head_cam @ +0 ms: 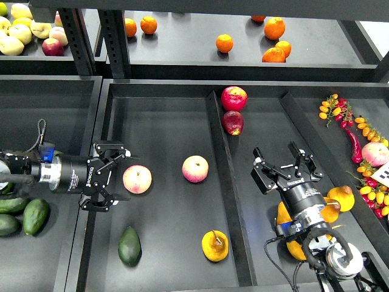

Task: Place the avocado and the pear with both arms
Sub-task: 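Lower the open left gripper down onto the dark green avocado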

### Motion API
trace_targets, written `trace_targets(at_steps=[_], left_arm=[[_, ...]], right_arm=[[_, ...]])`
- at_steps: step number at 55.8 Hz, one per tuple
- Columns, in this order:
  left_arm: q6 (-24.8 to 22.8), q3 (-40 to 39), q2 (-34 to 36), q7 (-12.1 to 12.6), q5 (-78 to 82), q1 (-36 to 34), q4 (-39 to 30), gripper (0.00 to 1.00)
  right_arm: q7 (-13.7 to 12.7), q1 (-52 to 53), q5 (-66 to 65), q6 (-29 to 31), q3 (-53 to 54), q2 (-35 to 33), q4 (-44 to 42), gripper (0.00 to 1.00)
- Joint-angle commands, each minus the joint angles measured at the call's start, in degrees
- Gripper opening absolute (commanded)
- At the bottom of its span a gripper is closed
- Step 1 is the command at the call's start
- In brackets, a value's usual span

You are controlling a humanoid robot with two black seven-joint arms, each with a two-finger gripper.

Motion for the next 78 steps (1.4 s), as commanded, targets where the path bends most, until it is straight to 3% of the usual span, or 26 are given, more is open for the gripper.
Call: trace_targets(at_steps=[1, 31, 78], left_arm=[[0.01, 7.42, -1.83, -0.01, 4.11, -5.14, 2.17, 1.0], [0.01, 26.59, -10.01, -0.01, 17.22, -14.91, 8.86, 0.99], [0.01, 36.17, -21.87, -0.01, 18.97, -16.4, 15.8, 0.99]], right_arm=[[0.01, 0.67, 0.08, -1.88, 0.0, 0.0, 0.0, 1.0], [0.01, 1.9, 0.17, -2.85, 0.0, 0.0, 0.09, 1.0], [0.01, 3.48, 0.52, -2.85, -0.09, 0.0, 0.18, 1.0]])
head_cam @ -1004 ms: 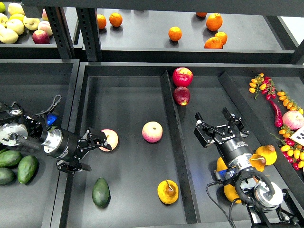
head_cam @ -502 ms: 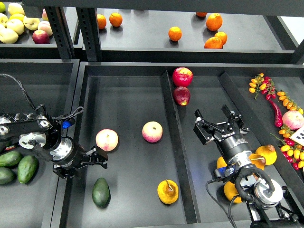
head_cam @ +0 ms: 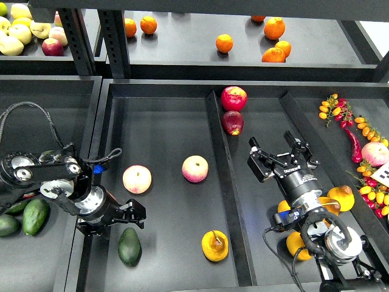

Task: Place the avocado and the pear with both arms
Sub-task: 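Lower the open left gripper down onto the dark green avocado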

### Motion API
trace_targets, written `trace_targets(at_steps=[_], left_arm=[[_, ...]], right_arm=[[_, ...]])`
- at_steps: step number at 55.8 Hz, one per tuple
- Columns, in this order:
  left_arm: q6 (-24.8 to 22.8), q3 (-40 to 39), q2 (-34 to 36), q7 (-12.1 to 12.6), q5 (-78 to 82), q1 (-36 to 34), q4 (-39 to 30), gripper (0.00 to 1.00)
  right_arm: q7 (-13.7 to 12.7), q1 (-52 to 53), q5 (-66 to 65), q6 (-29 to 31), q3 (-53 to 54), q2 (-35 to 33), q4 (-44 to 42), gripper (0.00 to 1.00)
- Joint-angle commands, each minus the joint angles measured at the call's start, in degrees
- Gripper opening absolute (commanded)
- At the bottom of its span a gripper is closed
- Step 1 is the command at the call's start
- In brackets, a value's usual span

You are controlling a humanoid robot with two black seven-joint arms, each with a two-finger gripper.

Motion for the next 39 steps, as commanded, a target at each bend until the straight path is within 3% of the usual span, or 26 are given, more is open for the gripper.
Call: trace_targets(at_steps=[1, 39], left_arm=[[0.0, 0.95, -2.5, 0.0, 0.06, -0.03, 2.11, 0.99], [0.0, 5.53, -6.02, 0.0, 0.15, 0.68, 6.86, 0.99]], right_arm=[[0.0, 0.29, 0.0, 0.01, -0.04, 0.0, 0.0, 1.0], [-0.09, 2.13, 0.0, 0.01, -0.04, 0.0, 0.08, 1.0]])
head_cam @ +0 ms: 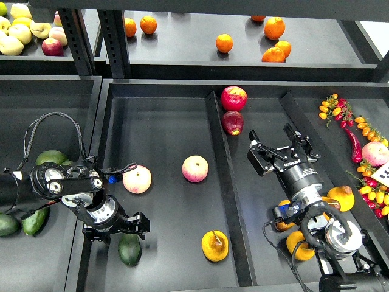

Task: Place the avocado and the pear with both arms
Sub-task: 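Lower the open left gripper down onto the dark green avocado, then close the left gripper around the dark green avocado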

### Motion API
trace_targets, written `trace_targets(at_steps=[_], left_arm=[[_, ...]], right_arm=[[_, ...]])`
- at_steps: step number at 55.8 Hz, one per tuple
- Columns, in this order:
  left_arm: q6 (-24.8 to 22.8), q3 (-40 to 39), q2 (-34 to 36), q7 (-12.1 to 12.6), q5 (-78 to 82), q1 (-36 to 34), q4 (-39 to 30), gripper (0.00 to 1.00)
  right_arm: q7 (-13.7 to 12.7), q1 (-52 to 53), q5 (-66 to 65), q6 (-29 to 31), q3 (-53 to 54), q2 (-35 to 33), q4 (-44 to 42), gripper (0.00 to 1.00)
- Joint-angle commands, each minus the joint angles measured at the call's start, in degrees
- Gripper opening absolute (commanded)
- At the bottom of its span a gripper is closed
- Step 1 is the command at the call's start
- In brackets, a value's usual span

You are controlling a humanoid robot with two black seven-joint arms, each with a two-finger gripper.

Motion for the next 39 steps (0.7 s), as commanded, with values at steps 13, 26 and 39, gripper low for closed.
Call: trace_targets(at_steps=[13, 26, 39], left_arm=[[0.0, 0.55, -1.26, 0.0, 0.35, 0.89, 1.37, 0.99], [0.0, 1.43, -2.67, 0.0, 0.44, 1.24, 2.16, 0.99], [0.0, 1.52, -3.63, 0.0, 0.35, 1.95, 3.21, 0.94]], right_arm=[[-0.02, 1.2, 0.0, -1.23, -0.05, 0.0, -0.04, 1.0], [-0.02, 1.47, 0.0, -1.23, 0.04, 0.0, -0.04, 1.0], [-0.02, 1.47, 0.09, -1.23, 0.04, 0.0, 0.05, 1.0]])
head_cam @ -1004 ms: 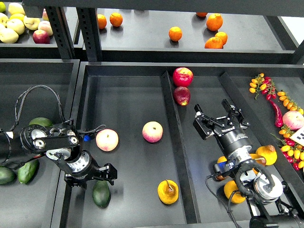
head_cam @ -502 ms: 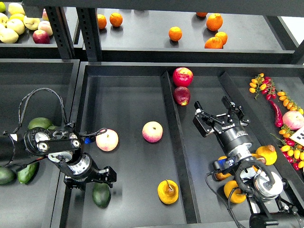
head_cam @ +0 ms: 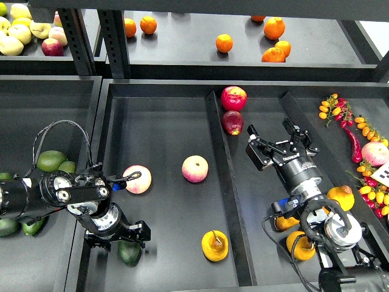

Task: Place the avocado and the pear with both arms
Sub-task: 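Close the left gripper around the dark green avocado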

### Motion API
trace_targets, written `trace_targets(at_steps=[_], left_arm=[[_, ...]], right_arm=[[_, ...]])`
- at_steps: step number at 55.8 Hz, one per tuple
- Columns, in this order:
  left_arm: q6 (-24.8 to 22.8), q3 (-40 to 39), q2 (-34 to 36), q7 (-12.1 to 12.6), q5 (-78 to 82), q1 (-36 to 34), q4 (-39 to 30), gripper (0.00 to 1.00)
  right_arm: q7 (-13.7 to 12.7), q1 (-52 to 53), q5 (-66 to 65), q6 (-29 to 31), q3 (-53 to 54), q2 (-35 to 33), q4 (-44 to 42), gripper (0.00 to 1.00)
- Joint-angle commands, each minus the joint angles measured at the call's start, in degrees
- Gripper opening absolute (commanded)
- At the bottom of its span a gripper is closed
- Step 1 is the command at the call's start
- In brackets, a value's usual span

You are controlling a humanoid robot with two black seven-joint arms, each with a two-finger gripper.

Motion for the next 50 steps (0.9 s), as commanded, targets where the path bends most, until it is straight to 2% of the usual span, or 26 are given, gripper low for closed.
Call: trace_targets(at_steps=[1, 9, 24, 31, 33, 35, 36, 39, 50], left_arm=[[0.0, 0.01, -0.53, 0.0, -0.09, 0.16, 0.4, 0.93], [0.0, -0.08, -0.88, 0.0, -0.18, 0.16, 0.57, 0.87], [0.0, -0.69, -0.26, 0.0, -0.61, 0.51, 0.57, 0.65], [0.0, -0.78, -0.09, 0.0, -0.7, 0.51, 0.66, 0.6], [0.0, -0.78, -0.09, 0.0, -0.79, 0.51, 0.66, 0.57], [0.0, -0.96, 0.0, 0.0, -0.88, 0.6, 0.66, 0.5], [0.0, -1.13, 0.0, 0.0, -0.97, 0.68, 0.92, 0.43], [0.0, -1.31, 0.0, 0.0, -1.4, 0.68, 1.36, 0.36], [0.0, -2.71, 0.61, 0.0, -2.11, -0.28, 0.66, 0.35]], right_arm=[[0.0, 0.0, -0.04, 0.04, 0.03, 0.0, 0.0, 1.0], [0.0, 0.0, 0.05, 0.04, 0.03, 0.0, 0.0, 1.0], [0.0, 0.09, 0.05, 0.04, -0.06, 0.0, 0.08, 1.0], [0.0, 0.09, 0.05, 0.04, -0.05, 0.0, 0.0, 1.0], [0.0, 0.09, 0.05, 0.04, 0.03, 0.0, -0.01, 1.0], [0.0, 0.09, 0.05, 0.04, -0.06, 0.0, 0.0, 1.0], [0.0, 0.09, -0.04, 0.04, -0.06, 0.0, 0.08, 1.0], [0.0, 0.0, 0.05, 0.04, -0.06, 0.0, 0.08, 1.0], [0.0, 0.09, 0.05, 0.04, -0.06, 0.0, 0.0, 1.0]])
